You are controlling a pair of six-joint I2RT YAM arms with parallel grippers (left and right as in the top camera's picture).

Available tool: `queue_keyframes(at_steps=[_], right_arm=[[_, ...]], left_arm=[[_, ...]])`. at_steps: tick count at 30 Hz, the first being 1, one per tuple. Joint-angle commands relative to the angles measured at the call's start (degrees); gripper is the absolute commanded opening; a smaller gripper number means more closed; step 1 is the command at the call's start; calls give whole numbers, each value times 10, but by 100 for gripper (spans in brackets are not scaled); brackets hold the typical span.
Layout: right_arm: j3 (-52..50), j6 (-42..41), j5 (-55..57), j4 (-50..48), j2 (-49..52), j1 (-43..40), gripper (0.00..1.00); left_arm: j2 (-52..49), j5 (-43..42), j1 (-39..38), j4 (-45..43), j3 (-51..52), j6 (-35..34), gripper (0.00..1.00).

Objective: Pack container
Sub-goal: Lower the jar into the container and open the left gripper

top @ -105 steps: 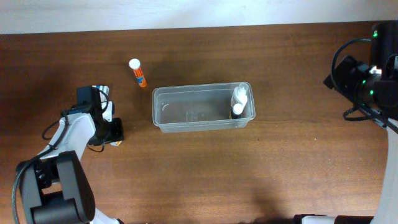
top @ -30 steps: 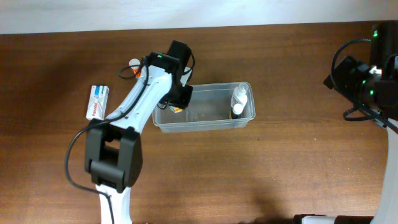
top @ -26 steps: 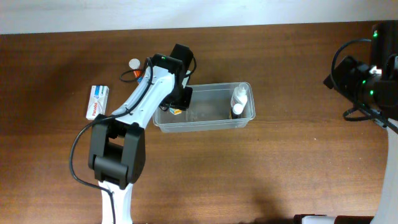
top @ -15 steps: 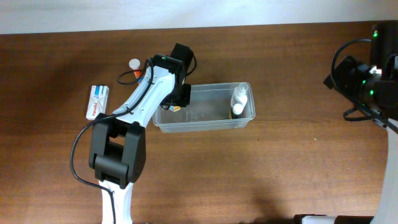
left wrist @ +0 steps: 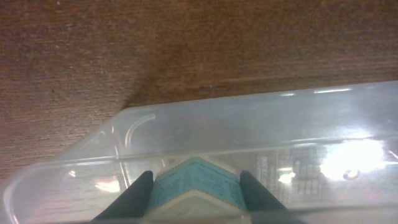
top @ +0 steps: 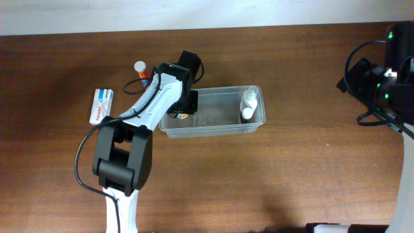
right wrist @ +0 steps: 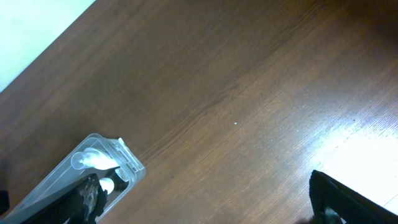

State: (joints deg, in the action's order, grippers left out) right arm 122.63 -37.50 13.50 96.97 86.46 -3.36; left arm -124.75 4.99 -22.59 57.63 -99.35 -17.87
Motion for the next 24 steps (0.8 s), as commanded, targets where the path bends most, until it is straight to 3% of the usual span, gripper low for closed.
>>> queue_keyframes(at_steps=[1, 24], right_arm=[[6, -2, 7, 3, 2, -5, 98], [6, -2, 7, 3, 2, -5, 98]], left_arm=[[-3, 9, 8, -2, 3, -18, 20], [-4, 41, 18, -17, 22, -40, 19]])
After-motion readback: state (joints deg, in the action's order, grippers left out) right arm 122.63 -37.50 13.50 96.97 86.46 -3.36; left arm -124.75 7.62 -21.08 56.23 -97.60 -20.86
